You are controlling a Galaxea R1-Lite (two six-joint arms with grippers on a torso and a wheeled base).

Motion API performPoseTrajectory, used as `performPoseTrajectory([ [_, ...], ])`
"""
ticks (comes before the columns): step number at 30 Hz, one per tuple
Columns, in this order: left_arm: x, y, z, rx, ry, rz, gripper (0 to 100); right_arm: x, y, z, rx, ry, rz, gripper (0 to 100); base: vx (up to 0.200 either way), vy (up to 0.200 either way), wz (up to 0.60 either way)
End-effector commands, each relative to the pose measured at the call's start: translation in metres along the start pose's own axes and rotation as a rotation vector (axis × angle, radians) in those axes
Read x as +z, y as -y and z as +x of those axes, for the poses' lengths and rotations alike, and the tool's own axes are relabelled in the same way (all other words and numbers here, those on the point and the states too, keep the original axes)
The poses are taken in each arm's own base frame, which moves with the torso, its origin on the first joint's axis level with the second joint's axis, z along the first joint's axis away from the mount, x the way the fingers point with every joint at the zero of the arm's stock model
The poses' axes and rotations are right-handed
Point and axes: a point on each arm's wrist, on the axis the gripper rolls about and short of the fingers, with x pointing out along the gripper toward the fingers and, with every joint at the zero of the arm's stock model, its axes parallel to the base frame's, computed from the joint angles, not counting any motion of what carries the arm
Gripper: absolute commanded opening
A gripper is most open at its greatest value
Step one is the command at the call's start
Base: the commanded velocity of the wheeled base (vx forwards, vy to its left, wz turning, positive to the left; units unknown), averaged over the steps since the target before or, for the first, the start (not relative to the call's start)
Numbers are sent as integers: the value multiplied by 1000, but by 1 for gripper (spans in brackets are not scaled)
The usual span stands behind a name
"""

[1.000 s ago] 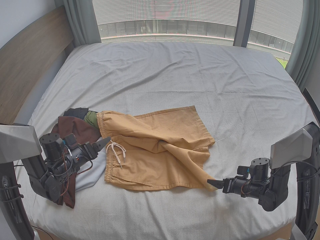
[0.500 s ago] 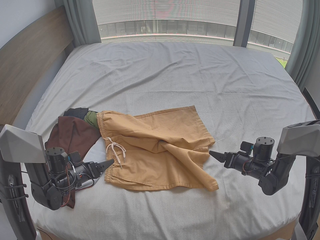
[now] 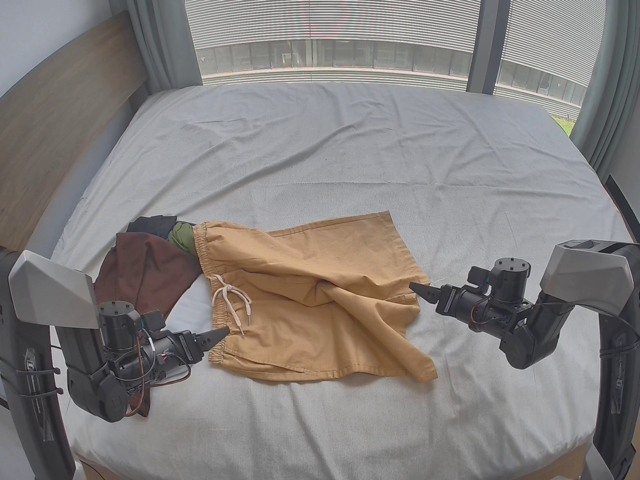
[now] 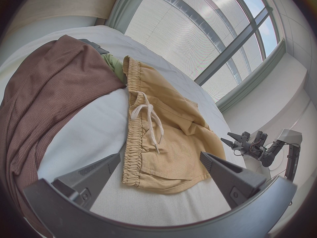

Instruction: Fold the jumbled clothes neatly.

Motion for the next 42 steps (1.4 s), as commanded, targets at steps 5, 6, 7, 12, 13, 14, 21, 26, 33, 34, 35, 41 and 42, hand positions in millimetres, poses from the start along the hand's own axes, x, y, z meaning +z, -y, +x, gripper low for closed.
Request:
performPoseTrajectory([
  [5,-12,-7,1,25,-46,-26,100,-9,3,4,-5,-23,35,100,0,0,0],
  [6,-15,-8,2,28,-57,-30,100,-9,3,4,-4,-20,34,100,0,0,0],
  [7,-18,-10,2,35,-68,-33,100,-10,3,4,-2,-18,33,100,0,0,0],
  [12,-30,-16,10,51,-105,-45,100,-7,3,4,2,-7,32,100,0,0,0],
  [13,-31,-16,11,52,-110,-46,100,-7,3,4,2,-7,32,100,0,0,0],
  [14,-34,-16,14,47,-118,-44,100,-7,2,3,2,-5,31,100,0,0,0],
  [21,-45,-18,31,67,-128,-36,100,-6,2,3,5,0,29,100,0,0,0],
  [26,-44,-22,42,61,-111,-34,100,-5,-1,2,15,13,24,100,0,0,0],
  [33,-41,-24,47,68,-86,-64,100,-5,-1,1,16,14,23,100,0,0,0],
  [34,-41,-24,48,69,-84,-64,100,-5,-1,1,16,14,23,100,0,0,0],
  [35,-41,-24,48,68,-83,-63,100,-5,-1,1,16,14,23,100,0,0,0],
  [41,-44,-26,49,76,-88,-65,0,-6,0,1,15,13,24,100,0,0,0],
  [42,-44,-26,49,77,-86,-65,0,-6,0,1,15,13,24,100,0,0,0],
])
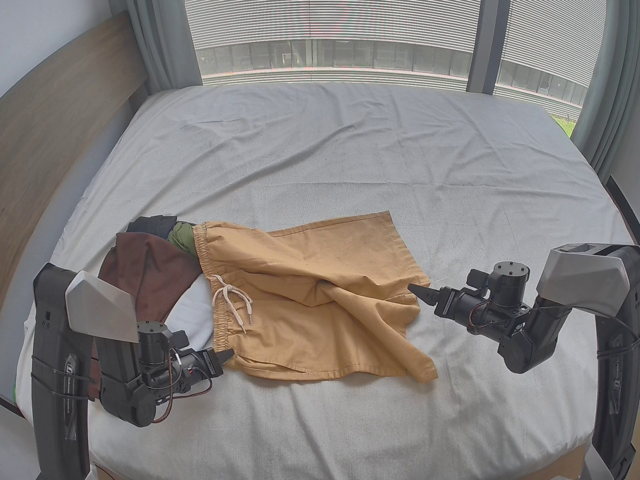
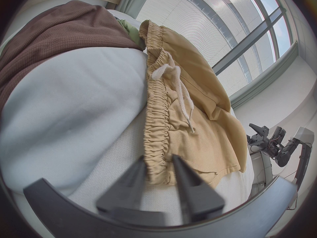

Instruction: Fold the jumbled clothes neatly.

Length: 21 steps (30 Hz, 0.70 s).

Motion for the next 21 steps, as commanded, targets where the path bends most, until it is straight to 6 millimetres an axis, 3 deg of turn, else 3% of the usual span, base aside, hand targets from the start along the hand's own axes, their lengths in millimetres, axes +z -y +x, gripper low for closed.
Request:
performPoseTrajectory([
  [1,-2,-2,2,3,-4,-2,0,0,0,0,1,0,0,100,0,0,0],
  [6,0,-3,-3,11,-1,0,0,-3,2,1,-3,-8,3,100,0,0,0],
  [12,10,4,-27,23,17,-2,0,-2,2,4,0,-6,3,100,0,0,0],
  [21,9,-1,-40,54,6,15,0,-20,19,26,-23,-51,26,100,0,0,0],
])
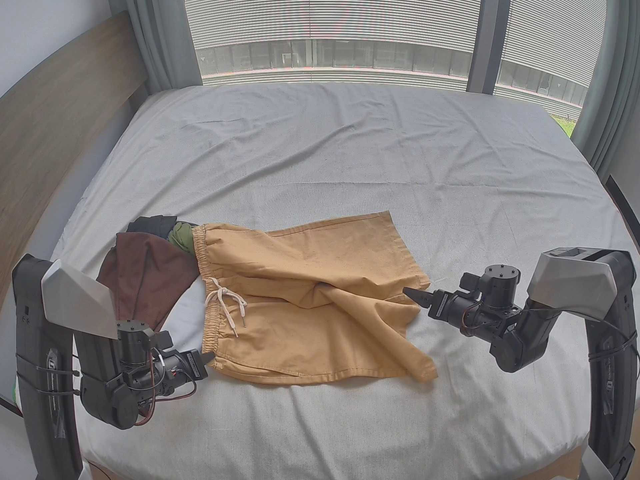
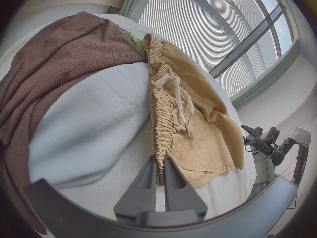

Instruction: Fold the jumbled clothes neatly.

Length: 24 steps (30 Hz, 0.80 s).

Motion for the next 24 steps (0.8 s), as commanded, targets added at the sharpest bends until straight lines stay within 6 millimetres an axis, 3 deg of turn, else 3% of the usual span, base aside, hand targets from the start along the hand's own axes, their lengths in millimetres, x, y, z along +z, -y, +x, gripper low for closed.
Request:
performPoseTrajectory([
  [1,2,-1,-6,6,3,7,0,-13,10,11,-17,-34,12,100,0,0,0],
  [12,-1,-2,-6,7,-10,3,0,-10,5,25,0,-36,52,100,0,0,0],
  [13,-1,-2,-6,7,-10,3,0,-11,4,26,5,-36,54,0,0,0,0],
  [24,0,-4,-8,12,-5,-4,0,-16,3,27,8,-42,56,0,0,0,0],
])
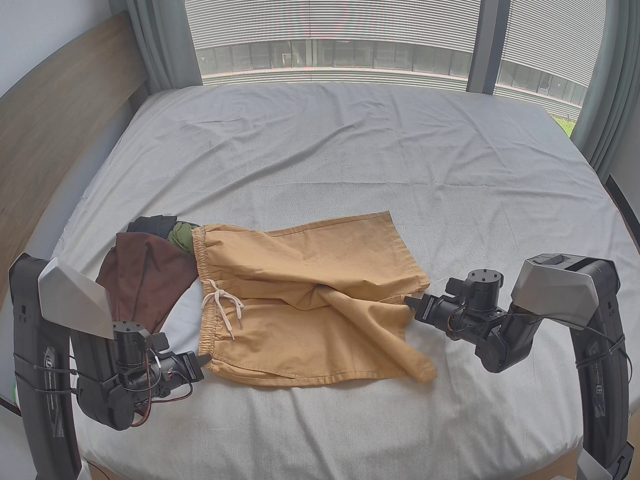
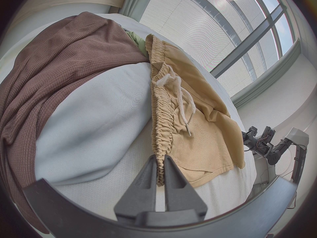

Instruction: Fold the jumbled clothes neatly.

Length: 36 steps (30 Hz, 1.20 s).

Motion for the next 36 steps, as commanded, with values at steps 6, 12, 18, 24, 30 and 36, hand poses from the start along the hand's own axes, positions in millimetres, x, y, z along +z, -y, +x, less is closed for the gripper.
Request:
performPoseTrajectory([
  [6,2,-8,-9,-6,-9,-20,0,31,-25,-27,32,70,-26,0,0,0,0],
  [12,2,-14,-13,-7,-17,28,0,49,-22,-35,21,117,-27,0,0,0,0],
  [18,-1,-15,-14,-5,-29,26,0,55,-16,-31,18,141,-30,0,0,0,0],
  [24,-2,-14,-13,-7,-33,27,0,55,-8,-21,22,158,-33,0,0,0,0],
  [30,-2,-13,-13,-12,-36,30,0,50,-4,-12,39,174,-41,0,0,0,0],
  [36,-1,-12,-14,-13,-32,32,0,56,-13,-24,48,188,-46,100,0,0,0],
])
